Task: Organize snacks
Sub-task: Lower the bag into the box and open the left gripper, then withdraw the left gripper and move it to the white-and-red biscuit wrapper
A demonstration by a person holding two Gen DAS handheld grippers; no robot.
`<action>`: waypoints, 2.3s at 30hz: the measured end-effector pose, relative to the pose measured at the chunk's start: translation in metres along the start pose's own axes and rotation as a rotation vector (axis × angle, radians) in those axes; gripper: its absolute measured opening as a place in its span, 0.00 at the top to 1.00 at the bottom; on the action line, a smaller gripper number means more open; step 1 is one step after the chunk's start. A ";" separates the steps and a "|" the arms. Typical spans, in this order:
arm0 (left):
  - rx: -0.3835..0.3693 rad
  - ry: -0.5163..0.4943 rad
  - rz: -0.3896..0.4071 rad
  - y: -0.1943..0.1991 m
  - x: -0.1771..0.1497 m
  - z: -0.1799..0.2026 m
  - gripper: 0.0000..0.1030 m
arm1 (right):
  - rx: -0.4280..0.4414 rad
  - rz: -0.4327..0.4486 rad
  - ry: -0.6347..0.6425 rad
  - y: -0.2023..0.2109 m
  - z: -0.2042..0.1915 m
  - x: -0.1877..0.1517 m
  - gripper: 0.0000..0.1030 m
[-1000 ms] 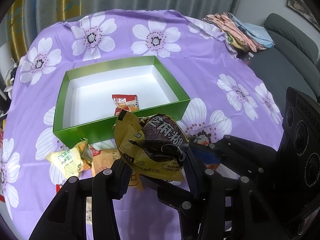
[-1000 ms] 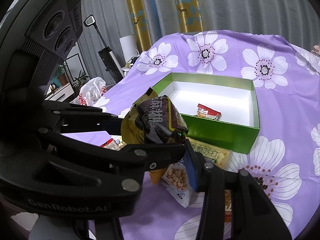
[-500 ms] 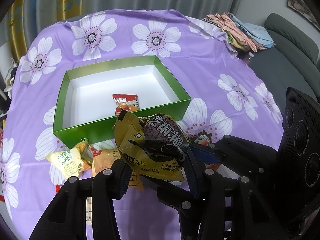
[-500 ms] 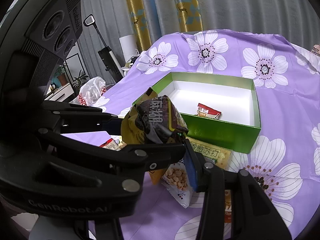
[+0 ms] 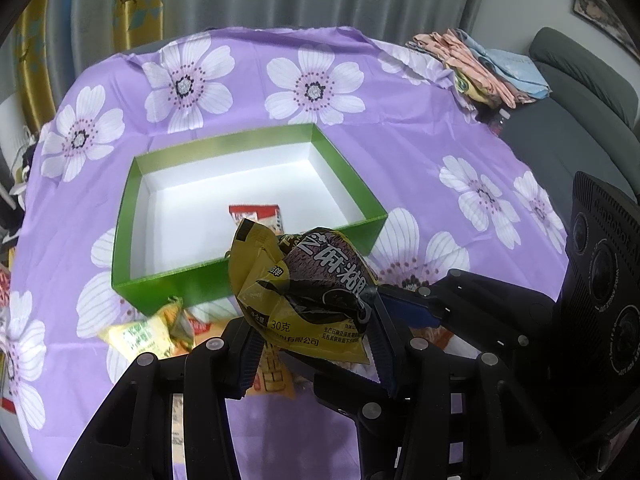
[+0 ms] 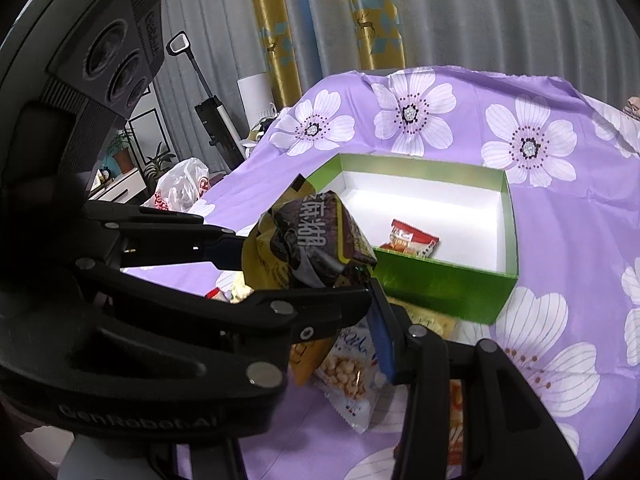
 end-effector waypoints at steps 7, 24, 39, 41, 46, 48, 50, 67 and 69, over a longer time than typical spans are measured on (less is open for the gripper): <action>0.008 -0.021 0.034 -0.001 0.019 -0.006 0.54 | -0.010 0.034 0.013 -0.004 0.008 0.017 0.55; -0.034 0.040 -0.008 -0.055 0.062 -0.056 0.54 | -0.023 -0.013 0.020 -0.066 0.046 0.058 0.55; -0.108 0.160 -0.091 -0.104 0.065 -0.088 0.49 | -0.072 -0.130 -0.055 -0.107 0.069 0.059 0.49; -0.098 0.186 -0.096 -0.105 0.064 -0.095 0.44 | -0.092 -0.123 -0.050 -0.105 0.069 0.060 0.42; -0.070 0.226 -0.072 -0.092 0.064 -0.112 0.29 | -0.105 -0.106 -0.059 -0.092 0.071 0.062 0.36; -0.053 0.244 -0.060 -0.083 0.065 -0.120 0.21 | -0.110 -0.097 -0.070 -0.084 0.073 0.062 0.33; -0.037 0.255 -0.044 -0.072 0.064 -0.126 0.20 | -0.117 -0.082 -0.085 -0.073 0.075 0.064 0.30; 0.053 0.347 -0.029 -0.002 0.004 -0.144 0.20 | -0.154 -0.029 -0.133 0.003 0.073 0.037 0.23; 0.060 0.384 -0.024 0.008 -0.008 -0.150 0.20 | -0.152 -0.035 -0.131 0.008 0.069 0.030 0.23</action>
Point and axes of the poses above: each gripper's, at about its wrist camera, not at the fingertips, and y roughly against the way its jaws point, z to its right, x to its top, the point moved 8 cm from there along -y, roughly the way its jaws point, and after that the axes turned 5 degrees about -y, right-handed, at the moved point
